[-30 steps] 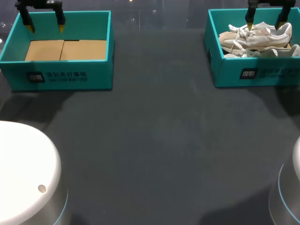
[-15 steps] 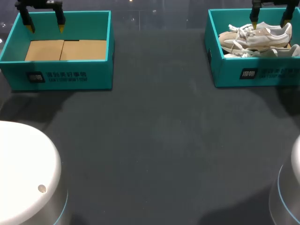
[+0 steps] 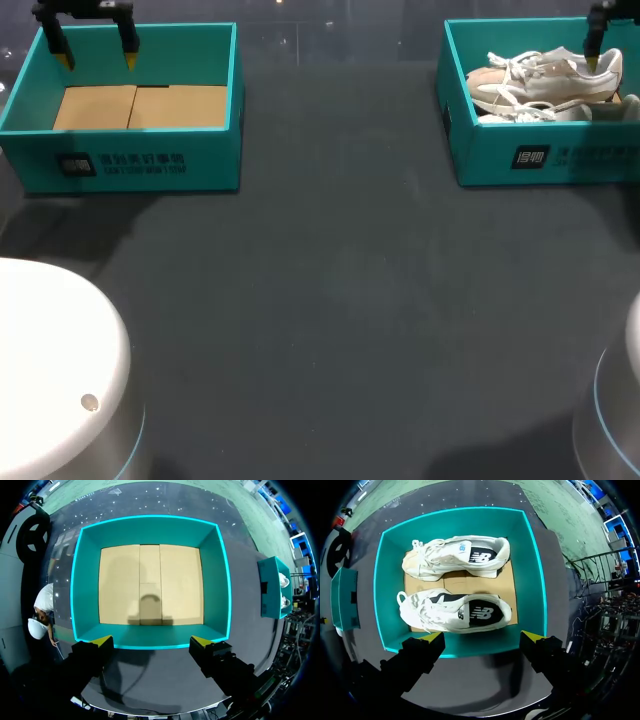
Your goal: Take the shoe out of the shoebox, open the shoe tongue, remove and reinsert the insole, then place the shoe into the shoebox
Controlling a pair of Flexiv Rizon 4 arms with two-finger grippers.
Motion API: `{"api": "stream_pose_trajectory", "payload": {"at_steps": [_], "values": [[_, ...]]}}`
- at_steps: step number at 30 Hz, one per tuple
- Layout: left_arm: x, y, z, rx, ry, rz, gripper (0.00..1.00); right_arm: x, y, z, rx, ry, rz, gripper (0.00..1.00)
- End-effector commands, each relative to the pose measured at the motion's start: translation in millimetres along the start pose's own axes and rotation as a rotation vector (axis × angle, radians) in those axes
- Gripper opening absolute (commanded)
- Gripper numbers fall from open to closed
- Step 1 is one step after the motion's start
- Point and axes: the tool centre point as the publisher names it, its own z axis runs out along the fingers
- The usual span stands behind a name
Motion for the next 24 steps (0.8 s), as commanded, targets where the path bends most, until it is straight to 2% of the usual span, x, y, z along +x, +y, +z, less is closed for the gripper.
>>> {"api": "stream_pose_trajectory", "payload": {"at_steps": [1, 13, 16, 18, 22, 24], "values": [[0.1, 0.2, -0.3, 0.0, -0.001, 0.0, 1.0, -11.1, -2.6, 9.6, -0.008, -0.005, 0.007, 1.0], [0.1, 0.2, -0.3, 0.0, -0.001, 0.0, 1.0, -32.0, 6.7, 47.8, 0.038, -0.028, 0.026, 1.0], [0.1, 0.2, -0.3, 0.0, -0.001, 0.0, 1.0, -35.2, 8.5, 58.2, 0.049, -0.028, 0.031, 0.95], [0.1, 0.2, -0.3, 0.0, -0.001, 0.0, 1.0, -36.5, 10.0, 64.8, 0.059, -0.037, 0.034, 0.95], [0.1, 0.2, -0.3, 0.0, -0.001, 0.0, 1.0, -39.8, 11.9, 76.7, 0.074, -0.036, 0.04, 0.84], [0.1, 0.2, -0.3, 0.0, -0.001, 0.0, 1.0, -41.4, 12.6, 81.1, 0.077, -0.037, 0.042, 0.84]]}}
